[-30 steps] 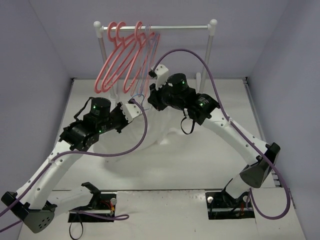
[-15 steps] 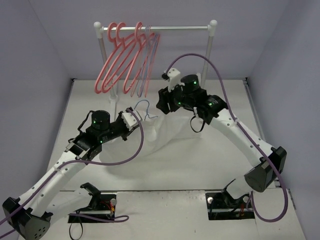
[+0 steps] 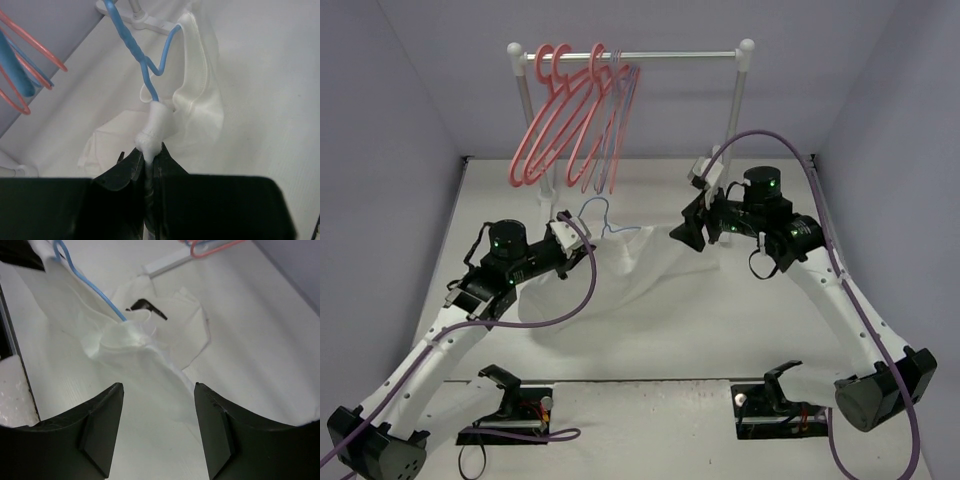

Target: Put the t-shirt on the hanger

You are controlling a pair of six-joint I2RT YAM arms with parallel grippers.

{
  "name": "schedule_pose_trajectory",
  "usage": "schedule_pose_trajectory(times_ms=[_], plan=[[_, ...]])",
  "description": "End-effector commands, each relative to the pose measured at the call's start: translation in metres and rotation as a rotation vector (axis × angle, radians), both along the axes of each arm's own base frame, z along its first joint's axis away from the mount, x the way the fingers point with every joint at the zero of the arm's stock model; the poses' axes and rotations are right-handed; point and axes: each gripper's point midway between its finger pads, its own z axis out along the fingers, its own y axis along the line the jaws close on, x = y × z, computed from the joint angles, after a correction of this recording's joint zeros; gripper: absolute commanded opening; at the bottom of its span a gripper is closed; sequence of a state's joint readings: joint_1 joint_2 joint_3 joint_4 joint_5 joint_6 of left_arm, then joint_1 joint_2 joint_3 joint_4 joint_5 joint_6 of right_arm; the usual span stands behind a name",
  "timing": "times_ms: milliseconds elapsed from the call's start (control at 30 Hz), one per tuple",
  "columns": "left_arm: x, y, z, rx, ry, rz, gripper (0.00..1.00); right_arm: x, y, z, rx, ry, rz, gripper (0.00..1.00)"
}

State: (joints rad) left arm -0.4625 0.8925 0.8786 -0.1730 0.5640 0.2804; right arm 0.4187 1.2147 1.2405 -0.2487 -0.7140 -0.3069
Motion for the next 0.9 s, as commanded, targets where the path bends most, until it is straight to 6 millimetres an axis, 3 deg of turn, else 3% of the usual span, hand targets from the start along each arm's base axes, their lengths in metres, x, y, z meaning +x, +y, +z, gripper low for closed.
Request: schedule_pose_trajectory(times_ms=[0, 167, 333, 433, 500, 600, 733, 800, 867], plan=[[-0.009, -0.009, 0.066, -0.081, -0.166, -0.090, 0.00, 0.005, 0.005, -0.011, -0.029, -0.072, 0.085, 0.57], [-0.014, -0.011, 0.068, -0.060, -0.162, -0.131, 0.00, 0.015, 0.019, -0.016, -0.039, -0.065, 0.128, 0.57], [-0.016, -0.013, 0.070, -0.052, -0.156, -0.153, 0.00, 0.010, 0.038, -0.021, -0.044, -0.055, 0.189, 0.55], [-0.016, -0.015, 0.069, -0.047, -0.149, -0.164, 0.00, 0.003, 0.045, -0.022, -0.039, -0.051, 0.223, 0.45], [-0.015, -0.016, 0.066, -0.037, -0.141, -0.169, 0.00, 0.000, 0.047, -0.016, -0.023, -0.057, 0.239, 0.31], [-0.011, -0.014, 0.066, -0.022, -0.143, -0.156, 0.00, -0.004, 0.045, -0.010, -0.011, -0.067, 0.244, 0.01], [-0.001, -0.004, 0.066, 0.015, -0.155, -0.095, 0.01, -0.002, 0.035, 0.001, -0.011, -0.102, 0.206, 0.00], [0.006, 0.009, 0.071, 0.038, -0.162, -0.042, 0.19, -0.002, 0.027, 0.011, -0.010, -0.138, 0.173, 0.00], [0.010, 0.019, 0.076, 0.052, -0.171, -0.009, 0.29, -0.002, 0.021, 0.020, -0.010, -0.169, 0.149, 0.00]])
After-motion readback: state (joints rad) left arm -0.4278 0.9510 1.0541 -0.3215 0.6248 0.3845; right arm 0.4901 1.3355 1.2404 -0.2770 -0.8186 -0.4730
